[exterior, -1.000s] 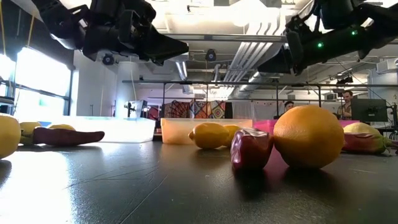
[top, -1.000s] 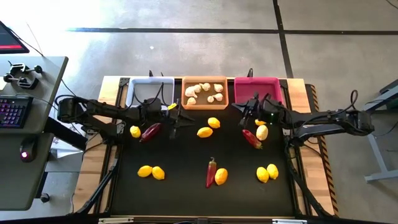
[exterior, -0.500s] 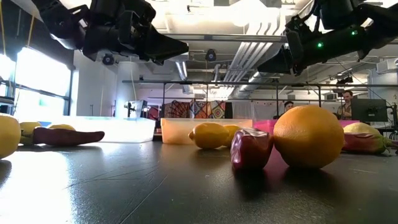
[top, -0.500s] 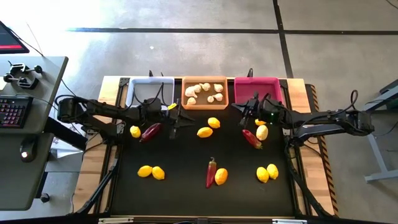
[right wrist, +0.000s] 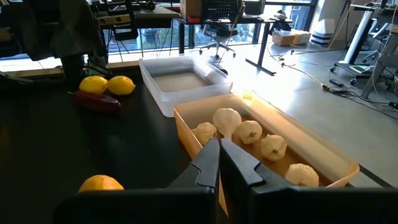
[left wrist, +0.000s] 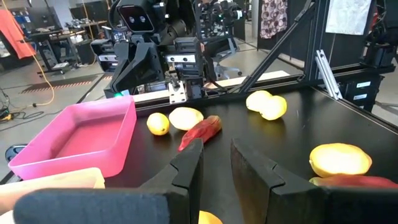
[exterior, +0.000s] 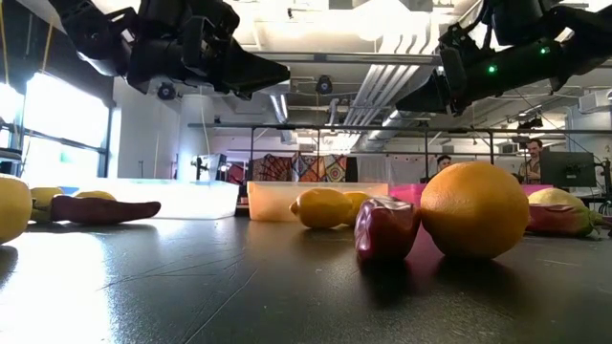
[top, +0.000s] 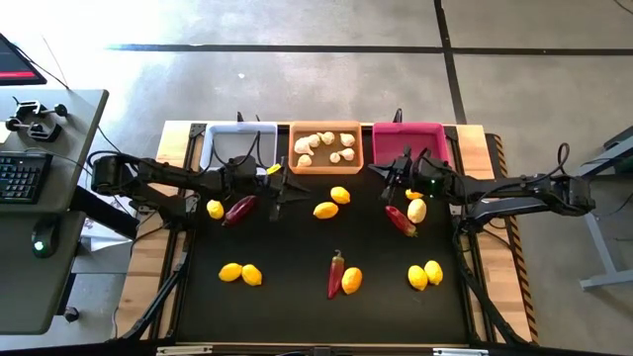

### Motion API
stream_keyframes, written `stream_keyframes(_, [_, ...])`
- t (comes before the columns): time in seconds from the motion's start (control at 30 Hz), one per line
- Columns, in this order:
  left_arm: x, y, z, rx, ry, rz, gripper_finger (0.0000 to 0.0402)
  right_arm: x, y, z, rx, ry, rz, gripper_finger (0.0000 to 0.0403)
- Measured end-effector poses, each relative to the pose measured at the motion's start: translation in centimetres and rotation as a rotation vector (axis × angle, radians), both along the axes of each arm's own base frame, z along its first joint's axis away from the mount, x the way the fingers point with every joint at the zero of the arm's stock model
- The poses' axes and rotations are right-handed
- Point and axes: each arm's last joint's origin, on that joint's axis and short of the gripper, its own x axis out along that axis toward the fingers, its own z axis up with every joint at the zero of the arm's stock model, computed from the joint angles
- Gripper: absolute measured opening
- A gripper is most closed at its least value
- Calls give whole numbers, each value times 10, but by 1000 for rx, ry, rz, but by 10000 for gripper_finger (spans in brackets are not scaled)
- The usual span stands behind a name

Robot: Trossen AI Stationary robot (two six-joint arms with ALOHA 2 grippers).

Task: Sort produce into baskets
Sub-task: Put the yellow lemon into the pink bin

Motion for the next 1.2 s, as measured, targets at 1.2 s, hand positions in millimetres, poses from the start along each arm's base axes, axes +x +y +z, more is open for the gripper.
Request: stream_keyframes(1.2, [1,-1,1,-55,10,-9,42,8,24,6,-16,-70,446,0])
